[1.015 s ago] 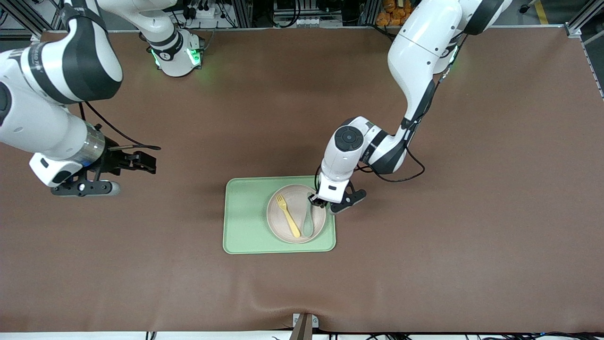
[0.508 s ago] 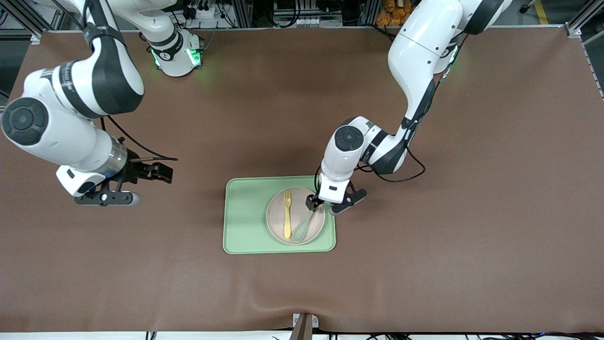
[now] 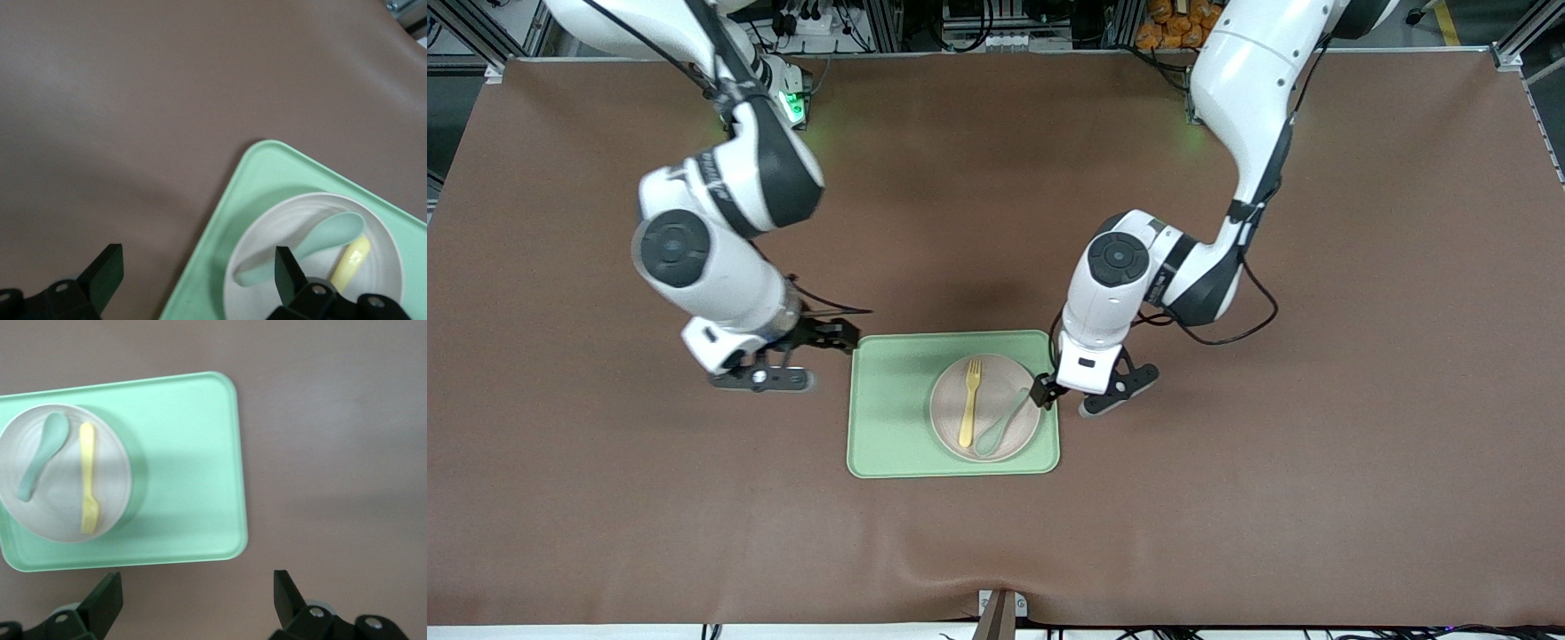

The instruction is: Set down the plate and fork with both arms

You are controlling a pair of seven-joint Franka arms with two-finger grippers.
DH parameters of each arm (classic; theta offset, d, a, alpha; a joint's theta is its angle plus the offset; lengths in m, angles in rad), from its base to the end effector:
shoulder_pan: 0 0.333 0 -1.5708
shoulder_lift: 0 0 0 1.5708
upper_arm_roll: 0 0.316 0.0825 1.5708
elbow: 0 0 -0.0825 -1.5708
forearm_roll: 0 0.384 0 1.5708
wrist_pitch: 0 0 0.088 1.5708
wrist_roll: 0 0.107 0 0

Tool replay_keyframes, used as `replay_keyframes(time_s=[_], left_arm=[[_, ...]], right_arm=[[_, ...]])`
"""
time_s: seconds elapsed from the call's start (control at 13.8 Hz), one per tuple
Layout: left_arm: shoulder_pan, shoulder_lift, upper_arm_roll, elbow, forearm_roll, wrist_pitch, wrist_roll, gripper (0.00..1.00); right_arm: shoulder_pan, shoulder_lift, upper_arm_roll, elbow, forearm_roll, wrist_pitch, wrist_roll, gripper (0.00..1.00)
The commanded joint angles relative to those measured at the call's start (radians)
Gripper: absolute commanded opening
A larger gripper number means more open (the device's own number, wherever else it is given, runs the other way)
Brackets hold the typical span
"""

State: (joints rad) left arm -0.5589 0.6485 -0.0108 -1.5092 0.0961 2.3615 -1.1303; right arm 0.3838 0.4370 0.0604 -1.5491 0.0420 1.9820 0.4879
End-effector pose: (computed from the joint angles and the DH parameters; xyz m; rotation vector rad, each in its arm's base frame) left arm 0.6160 -0.3915 0.3041 2.9258 0.7503 0.2814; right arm 0.6158 0.2899 0.3982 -3.0839 0.1021 0.0491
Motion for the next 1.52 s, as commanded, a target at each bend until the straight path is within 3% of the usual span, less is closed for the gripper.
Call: replay_keyframes(time_s=[0.0, 0.22, 0.44, 0.73, 1.02, 1.31, 1.45], left_arm=[[0.052, -0.087, -0.011, 0.007, 0.011, -0.158, 0.107, 1.0], [0.092, -0.171, -0.014, 0.046, -0.035, -0.341, 0.214, 1.0], [0.132, -0.274, -0.014, 0.075, -0.084, -0.548, 0.341, 1.0], [0.204, -0.398, -0.014, 0.076, -0.125, -0.744, 0.519, 1.0], [0.281, -0.489, -0.014, 0.118, -0.142, -0.927, 0.729, 1.0], [0.353, -0.573, -0.012, 0.135, -0.138, -1.039, 0.898, 1.0], [0.393, -0.625, -0.006, 0.121, -0.141, -1.045, 0.972, 1.0]], right_arm=[[0.059, 0.121, -0.01, 0.143, -0.007, -0.006, 0.107, 0.98], [0.104, 0.224, -0.011, 0.251, -0.016, 0.027, 0.179, 0.95], [0.122, 0.287, -0.013, 0.288, -0.019, 0.104, 0.185, 0.91], [0.151, 0.382, -0.016, 0.377, -0.068, 0.127, 0.238, 0.8], [0.182, 0.465, -0.016, 0.425, -0.07, 0.146, 0.294, 0.75], [0.201, 0.548, -0.016, 0.445, -0.068, 0.251, 0.334, 0.71], [0.201, 0.551, -0.016, 0.445, -0.07, 0.253, 0.328, 0.64]])
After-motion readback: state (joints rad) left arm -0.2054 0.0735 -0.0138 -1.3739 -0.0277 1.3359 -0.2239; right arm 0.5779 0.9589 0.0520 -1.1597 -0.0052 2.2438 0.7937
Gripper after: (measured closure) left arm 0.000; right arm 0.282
